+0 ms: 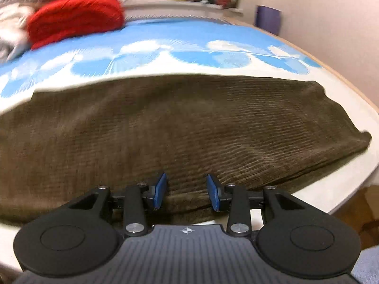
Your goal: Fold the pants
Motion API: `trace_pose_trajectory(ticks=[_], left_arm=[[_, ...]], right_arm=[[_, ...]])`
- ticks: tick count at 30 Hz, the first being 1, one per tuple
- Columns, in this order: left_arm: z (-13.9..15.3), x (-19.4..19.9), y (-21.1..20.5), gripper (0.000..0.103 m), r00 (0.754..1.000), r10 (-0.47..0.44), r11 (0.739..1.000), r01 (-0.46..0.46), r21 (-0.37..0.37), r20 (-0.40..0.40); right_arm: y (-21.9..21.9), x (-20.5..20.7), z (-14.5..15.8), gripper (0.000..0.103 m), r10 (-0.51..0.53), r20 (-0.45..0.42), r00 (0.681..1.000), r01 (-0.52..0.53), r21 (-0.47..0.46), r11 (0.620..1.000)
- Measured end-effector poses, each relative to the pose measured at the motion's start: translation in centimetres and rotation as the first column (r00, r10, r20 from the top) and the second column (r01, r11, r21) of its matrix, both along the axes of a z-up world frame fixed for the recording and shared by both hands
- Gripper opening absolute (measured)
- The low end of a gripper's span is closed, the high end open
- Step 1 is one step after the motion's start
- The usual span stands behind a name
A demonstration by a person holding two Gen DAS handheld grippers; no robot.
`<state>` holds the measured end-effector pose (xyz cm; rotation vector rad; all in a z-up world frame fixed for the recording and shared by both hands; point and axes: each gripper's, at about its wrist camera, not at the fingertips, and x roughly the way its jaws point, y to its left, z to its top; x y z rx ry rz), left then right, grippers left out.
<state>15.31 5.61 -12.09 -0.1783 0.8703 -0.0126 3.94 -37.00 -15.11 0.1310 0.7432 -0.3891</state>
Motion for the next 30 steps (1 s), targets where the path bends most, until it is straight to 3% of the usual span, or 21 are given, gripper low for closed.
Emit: trace_pose_trajectory(ticks=[5, 8, 11, 15, 18, 21, 25, 30], left_arm=[[0.3, 0.2, 1.2, 0.087, 0.998, 0.059, 0.997, -0.059, -0.048, 0.001], [0.1, 0.4, 1.3, 0.087, 0.998, 0.062, 0.997, -0.062, -0.054, -0.012], [0.0, 0.2, 0.8, 0.087, 0.999, 0.035, 0.999, -0.035, -0.009, -0.001], [-0.3, -0.1, 0.6, 0.087, 1.000, 0.010, 1.000, -0.010, 0.011, 0.001], [-0.3, -0.3, 0.6, 0.087, 1.000, 0.000, 1.000, 0.000, 0.019, 0.005], [-0.2, -0.6, 0.8, 0.087, 1.000, 0.004, 1.000, -0.004, 0.016, 0.014], [0.5, -0.5, 1.6, 0.087, 0.998, 0.042, 0.999, -0.041, -0.027, 0.039], [0.9, -0.2, 2.1, 0.087, 0.997, 0.073, 0.996, -0.071, -0.052, 0.036]], right_arm=[[-0.7, -0.2, 1.0, 0.044, -0.032, 0.093, 0.995, 0.025, 0.077, 0.997], [-0.2, 0.1, 0.8, 0.046, 0.001, 0.070, 0.998, -0.006, 0.076, 0.997], [0.0, 0.8, -0.4, 0.049, 0.007, -0.025, 1.000, -0.005, 0.055, 0.998], [-1.0, 0.5, -0.1, 0.049, -0.067, 0.001, 0.998, 0.067, 0.065, 0.996], [-2.4, 0.3, -0.1, 0.048, -0.130, 0.009, 0.991, 0.127, 0.141, 0.982], [-2.5, 0.2, 0.0, 0.048, -0.148, 0.019, 0.989, 0.143, 0.161, 0.977], [-3.8, -1.0, 2.0, 0.049, -0.210, 0.126, 0.970, 0.177, 0.231, 0.957], [-9.2, -3.7, 7.1, 0.050, -0.311, 0.296, 0.903, 0.215, 0.317, 0.924]])
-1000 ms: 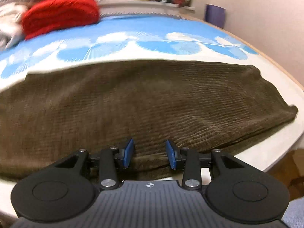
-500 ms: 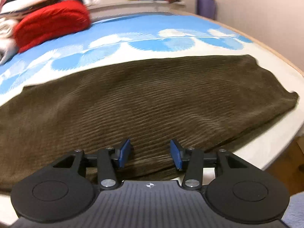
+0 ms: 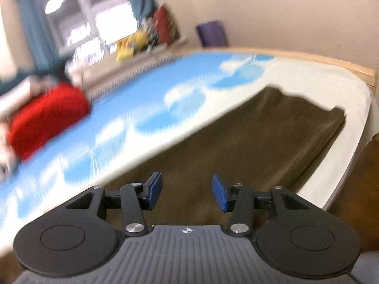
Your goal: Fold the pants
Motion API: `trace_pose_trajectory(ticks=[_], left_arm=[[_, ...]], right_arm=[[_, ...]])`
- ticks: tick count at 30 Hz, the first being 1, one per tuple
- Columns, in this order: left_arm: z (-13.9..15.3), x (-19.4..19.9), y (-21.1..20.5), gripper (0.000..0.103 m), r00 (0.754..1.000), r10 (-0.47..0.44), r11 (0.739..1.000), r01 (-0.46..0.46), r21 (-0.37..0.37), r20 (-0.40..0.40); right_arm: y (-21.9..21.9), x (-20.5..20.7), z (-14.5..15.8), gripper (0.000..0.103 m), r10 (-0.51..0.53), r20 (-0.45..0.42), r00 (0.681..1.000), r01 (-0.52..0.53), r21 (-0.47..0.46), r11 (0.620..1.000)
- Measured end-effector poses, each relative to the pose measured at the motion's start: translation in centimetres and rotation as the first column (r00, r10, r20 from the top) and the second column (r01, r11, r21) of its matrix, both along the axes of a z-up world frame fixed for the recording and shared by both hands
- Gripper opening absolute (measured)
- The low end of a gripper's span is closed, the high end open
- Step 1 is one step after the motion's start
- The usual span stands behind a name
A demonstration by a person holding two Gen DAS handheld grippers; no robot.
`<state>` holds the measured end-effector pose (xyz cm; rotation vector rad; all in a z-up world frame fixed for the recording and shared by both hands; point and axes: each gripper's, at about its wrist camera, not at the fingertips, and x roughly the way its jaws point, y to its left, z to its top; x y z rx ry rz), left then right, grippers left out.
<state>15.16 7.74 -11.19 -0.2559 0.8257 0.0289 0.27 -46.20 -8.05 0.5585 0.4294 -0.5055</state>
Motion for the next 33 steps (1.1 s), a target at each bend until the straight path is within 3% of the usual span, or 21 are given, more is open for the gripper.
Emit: trace_pose_trajectory(ticks=[4, 6, 9, 11, 13, 18, 21, 22, 24, 28, 33], left_arm=[[-0.3, 0.1, -1.1, 0.087, 1.000, -0.008, 0.997, 0.008, 0.071, 0.003], [-0.7, 0.2, -1.7, 0.087, 1.000, -0.010, 0.994, 0.010, 0.112, 0.000], [-1.0, 0.5, -2.5, 0.087, 1.000, -0.007, 0.987, 0.008, 0.162, -0.008], [-1.1, 0.7, -3.0, 0.087, 1.000, -0.001, 0.982, 0.004, 0.188, -0.016], [-1.3, 1.0, -3.3, 0.087, 1.000, 0.007, 0.978, -0.001, 0.209, -0.027], [-1.5, 1.4, -4.1, 0.087, 0.999, 0.027, 0.966, -0.014, 0.257, -0.044], [-1.6, 1.4, -4.3, 0.087, 0.998, 0.031, 0.960, -0.017, 0.278, -0.048], [-1.7, 1.5, -4.4, 0.087, 0.998, 0.033, 0.959, -0.017, 0.283, -0.050], [-1.6, 1.5, -4.6, 0.087, 0.998, 0.035, 0.956, -0.018, 0.293, -0.053], [-1.8, 1.5, -4.7, 0.087, 0.998, 0.033, 0.952, -0.016, 0.306, -0.053], [-2.0, 1.4, -4.8, 0.088, 0.998, 0.032, 0.948, -0.016, 0.318, -0.047]], right_arm=[[-9.1, -3.4, 3.3, 0.060, -0.128, 0.101, 0.987, 0.126, 0.023, 0.992], [-13.8, -4.6, 3.8, 0.060, -0.182, 0.088, 0.979, 0.182, 0.016, 0.983], [-20.3, -5.7, 2.4, 0.060, -0.224, 0.071, 0.972, 0.216, 0.101, 0.971], [-23.6, -5.9, 0.5, 0.055, -0.243, 0.043, 0.969, 0.234, 0.160, 0.959], [-25.6, -5.6, -1.8, 0.037, -0.262, -0.005, 0.965, 0.258, 0.188, 0.948], [-27.0, -3.8, -7.3, 0.036, -0.290, -0.163, 0.943, 0.323, 0.237, 0.916], [-26.9, -2.9, -9.1, 0.039, -0.302, -0.171, 0.938, 0.338, 0.252, 0.907], [-27.0, -2.7, -9.6, 0.035, -0.303, -0.162, 0.939, 0.336, 0.252, 0.908], [-27.1, -2.2, -9.4, 0.018, -0.302, -0.153, 0.941, 0.328, 0.192, 0.925], [-25.8, -1.4, -7.2, 0.018, -0.260, -0.132, 0.957, 0.272, 0.080, 0.959], [-28.1, -1.8, -8.0, 0.027, -0.265, -0.179, 0.948, 0.297, 0.188, 0.936]])
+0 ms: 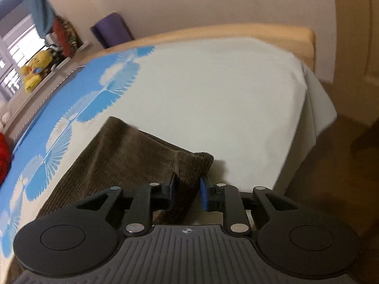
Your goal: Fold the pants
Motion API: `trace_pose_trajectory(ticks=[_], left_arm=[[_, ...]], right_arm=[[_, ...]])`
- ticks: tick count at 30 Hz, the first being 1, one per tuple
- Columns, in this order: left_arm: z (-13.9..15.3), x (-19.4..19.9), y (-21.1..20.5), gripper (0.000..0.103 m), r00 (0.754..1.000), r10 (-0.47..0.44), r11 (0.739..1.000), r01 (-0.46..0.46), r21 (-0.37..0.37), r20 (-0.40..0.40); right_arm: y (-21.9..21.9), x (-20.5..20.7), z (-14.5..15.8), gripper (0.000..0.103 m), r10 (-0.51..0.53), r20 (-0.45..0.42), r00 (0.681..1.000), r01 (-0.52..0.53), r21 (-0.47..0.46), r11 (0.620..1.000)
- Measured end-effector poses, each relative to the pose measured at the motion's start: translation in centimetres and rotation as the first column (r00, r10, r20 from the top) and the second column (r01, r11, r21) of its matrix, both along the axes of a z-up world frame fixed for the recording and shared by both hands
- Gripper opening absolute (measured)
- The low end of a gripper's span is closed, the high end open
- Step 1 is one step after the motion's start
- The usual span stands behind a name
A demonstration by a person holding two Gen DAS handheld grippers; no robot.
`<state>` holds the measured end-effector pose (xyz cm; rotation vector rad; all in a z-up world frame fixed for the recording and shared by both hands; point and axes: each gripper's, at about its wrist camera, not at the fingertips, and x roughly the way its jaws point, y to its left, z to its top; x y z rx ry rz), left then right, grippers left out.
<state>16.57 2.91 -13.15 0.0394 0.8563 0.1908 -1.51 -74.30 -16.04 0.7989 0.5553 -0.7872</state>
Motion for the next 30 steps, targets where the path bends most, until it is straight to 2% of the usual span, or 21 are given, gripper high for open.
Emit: trace_pose_trajectory(ticks=[2, 4, 8, 12, 16, 20, 24, 25, 28, 30], left_arm=[[0.0, 0.1, -0.1, 0.089, 1.000, 0.000, 1.000, 0.000, 0.002, -0.001], [-0.1, 0.1, -0.2, 0.089, 1.000, 0.000, 1.000, 0.000, 0.008, -0.002], [-0.2, 0.2, -0.3, 0.089, 1.000, 0.000, 1.000, 0.000, 0.012, -0.006], [-0.2, 0.3, -0.3, 0.089, 1.000, 0.003, 1.000, -0.003, 0.012, -0.007], [-0.2, 0.2, -0.4, 0.089, 1.000, 0.004, 1.000, -0.004, 0.017, -0.005], [-0.3, 0.4, -0.5, 0.094, 1.000, 0.009, 1.000, -0.009, 0.012, -0.005], [-0.6, 0.4, -1.0, 0.096, 1.000, 0.003, 0.999, -0.003, 0.035, -0.007], [-0.6, 0.4, -1.0, 0.096, 1.000, 0.003, 0.999, -0.003, 0.035, -0.007], [-0.5, 0.5, -0.7, 0.096, 1.000, 0.008, 1.000, -0.007, 0.019, -0.008], [-0.5, 0.5, -0.6, 0.096, 1.000, 0.006, 1.000, -0.005, 0.018, -0.010]], right_arm=[[-0.7, -0.8, -0.4, 0.026, 0.008, 0.053, 0.999, -0.010, 0.028, 1.000], [-0.9, -1.1, -0.4, 0.020, 0.041, 0.077, 0.996, -0.043, 0.024, 0.999], [-0.7, -0.8, 0.2, 0.018, 0.079, 0.064, 0.995, -0.078, -0.017, 0.997], [-0.3, -1.1, 1.7, 0.019, 0.088, 0.102, 0.991, -0.083, -0.053, 0.995], [-1.9, -1.2, 0.2, 0.027, 0.026, 0.052, 0.998, -0.028, 0.042, 0.999], [-2.6, -2.7, -0.1, 0.030, -0.015, 0.092, 0.996, 0.006, 0.096, 0.995], [-2.2, -2.6, 0.1, 0.030, 0.020, 0.097, 0.995, -0.027, 0.070, 0.997], [-2.0, -2.4, 0.2, 0.018, 0.031, 0.093, 0.995, -0.036, 0.053, 0.998], [-1.1, -1.3, 0.8, 0.015, 0.068, 0.020, 0.998, -0.067, -0.045, 0.997], [-0.5, -1.2, 2.0, 0.014, 0.077, 0.036, 0.996, -0.074, -0.098, 0.992]])
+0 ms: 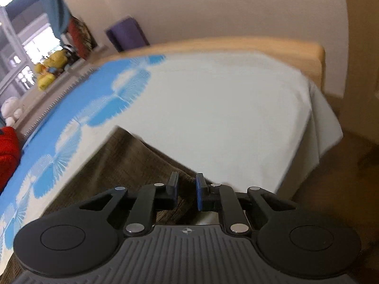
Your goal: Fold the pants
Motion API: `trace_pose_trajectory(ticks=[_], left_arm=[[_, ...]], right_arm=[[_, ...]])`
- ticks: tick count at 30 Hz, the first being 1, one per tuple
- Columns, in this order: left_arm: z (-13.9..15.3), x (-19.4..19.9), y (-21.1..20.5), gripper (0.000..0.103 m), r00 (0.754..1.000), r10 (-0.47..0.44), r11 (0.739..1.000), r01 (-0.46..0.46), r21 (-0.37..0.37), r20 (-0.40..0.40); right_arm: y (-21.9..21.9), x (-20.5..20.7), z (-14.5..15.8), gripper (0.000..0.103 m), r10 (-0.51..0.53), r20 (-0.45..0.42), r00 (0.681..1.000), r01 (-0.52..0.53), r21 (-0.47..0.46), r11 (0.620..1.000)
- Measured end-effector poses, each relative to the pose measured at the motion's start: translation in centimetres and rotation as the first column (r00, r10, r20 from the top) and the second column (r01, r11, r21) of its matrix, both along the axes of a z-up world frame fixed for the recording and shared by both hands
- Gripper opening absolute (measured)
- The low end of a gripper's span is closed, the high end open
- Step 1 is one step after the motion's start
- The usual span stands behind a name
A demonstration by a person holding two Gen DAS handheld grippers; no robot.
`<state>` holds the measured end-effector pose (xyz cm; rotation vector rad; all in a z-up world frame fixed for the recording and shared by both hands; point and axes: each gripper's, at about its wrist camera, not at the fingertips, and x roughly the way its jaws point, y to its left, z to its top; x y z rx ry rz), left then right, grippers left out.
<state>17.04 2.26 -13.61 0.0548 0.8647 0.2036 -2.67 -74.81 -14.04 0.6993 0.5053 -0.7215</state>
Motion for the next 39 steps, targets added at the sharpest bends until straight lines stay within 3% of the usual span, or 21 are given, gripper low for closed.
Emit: trace_pose_trajectory(ticks=[3, 7, 8, 10, 12, 16, 18, 20, 21, 23, 25, 26, 27, 31, 33, 39], left_arm=[[0.0, -0.1, -0.1, 0.096, 1.000, -0.009, 1.000, 0.009, 0.005, 0.000], [0.3, -0.2, 0.2, 0.096, 1.000, -0.005, 1.000, 0.005, -0.011, -0.003], [0.5, -0.2, 0.3, 0.096, 1.000, -0.002, 1.000, 0.002, -0.019, -0.006], [1.0, 0.0, 0.5, 0.096, 1.000, 0.007, 0.999, -0.008, -0.043, -0.013], [1.8, 0.2, 0.9, 0.096, 1.000, 0.027, 0.996, -0.028, -0.080, -0.013], [4.3, 0.9, 1.4, 0.096, 0.998, 0.031, 0.993, -0.025, -0.116, 0.054], [5.4, 1.8, 1.2, 0.097, 0.996, 0.007, 0.994, 0.003, -0.112, 0.086], [5.8, 3.0, 1.2, 0.097, 0.994, -0.019, 0.995, 0.029, -0.095, 0.107], [5.8, 3.5, 1.2, 0.097, 0.994, -0.024, 0.996, 0.034, -0.087, 0.111], [5.3, 4.5, 1.8, 0.097, 0.994, -0.017, 0.996, 0.026, -0.082, 0.109], [4.2, 5.0, 3.4, 0.097, 0.995, 0.018, 0.993, -0.007, -0.115, 0.097], [3.7, 5.0, 4.3, 0.097, 0.995, 0.041, 0.991, -0.029, -0.134, 0.091], [3.3, 5.1, 5.2, 0.097, 0.994, 0.069, 0.988, -0.057, -0.143, 0.086], [2.7, 6.1, 7.6, 0.097, 0.993, 0.116, 0.978, -0.109, -0.176, 0.031], [2.4, 6.5, 8.3, 0.097, 0.993, 0.115, 0.974, -0.112, -0.195, 0.002], [1.5, 6.6, 8.6, 0.097, 0.997, 0.063, 0.979, -0.069, -0.193, -0.036]], right_arm=[[-0.3, -0.3, 1.5, 0.014, -0.020, 0.056, 0.998, 0.021, -0.024, 0.999], [-2.4, 0.0, -3.0, 0.015, -0.073, -0.062, 0.995, 0.079, 0.104, 0.991], [-2.1, -0.4, -3.2, 0.016, -0.072, -0.032, 0.997, 0.074, 0.074, 0.994], [-1.7, -0.8, -2.7, 0.025, -0.088, -0.037, 0.995, 0.090, 0.071, 0.993], [-1.7, -1.3, -1.8, 0.025, -0.093, -0.040, 0.995, 0.096, 0.080, 0.992], [-0.5, -1.8, 1.8, 0.028, -0.155, -0.077, 0.985, 0.151, -0.060, 0.987], [0.8, -0.9, 4.1, 0.035, -0.094, -0.032, 0.995, 0.091, -0.088, 0.992], [3.2, 1.5, 6.2, 0.044, 0.073, 0.038, 0.997, -0.071, -0.062, 0.996], [4.8, 3.3, 7.0, 0.044, 0.184, 0.077, 0.980, -0.181, -0.037, 0.983], [8.6, 7.9, 8.0, 0.044, 0.394, 0.133, 0.910, -0.398, 0.005, 0.917], [13.3, 13.1, 8.5, 0.041, 0.570, 0.153, 0.807, -0.578, 0.013, 0.816], [15.9, 15.9, 8.5, 0.036, 0.643, 0.143, 0.752, -0.652, 0.015, 0.758], [19.1, 19.0, 8.4, 0.024, 0.714, 0.118, 0.691, -0.719, 0.010, 0.695], [30.3, 28.6, 6.5, 0.021, 0.877, 0.008, 0.480, -0.877, -0.031, 0.480], [34.8, 32.1, 5.0, 0.021, 0.911, -0.016, 0.413, -0.911, -0.020, 0.413], [44.6, 36.9, -0.4, 0.022, 0.953, -0.097, 0.288, -0.956, 0.034, 0.292]])
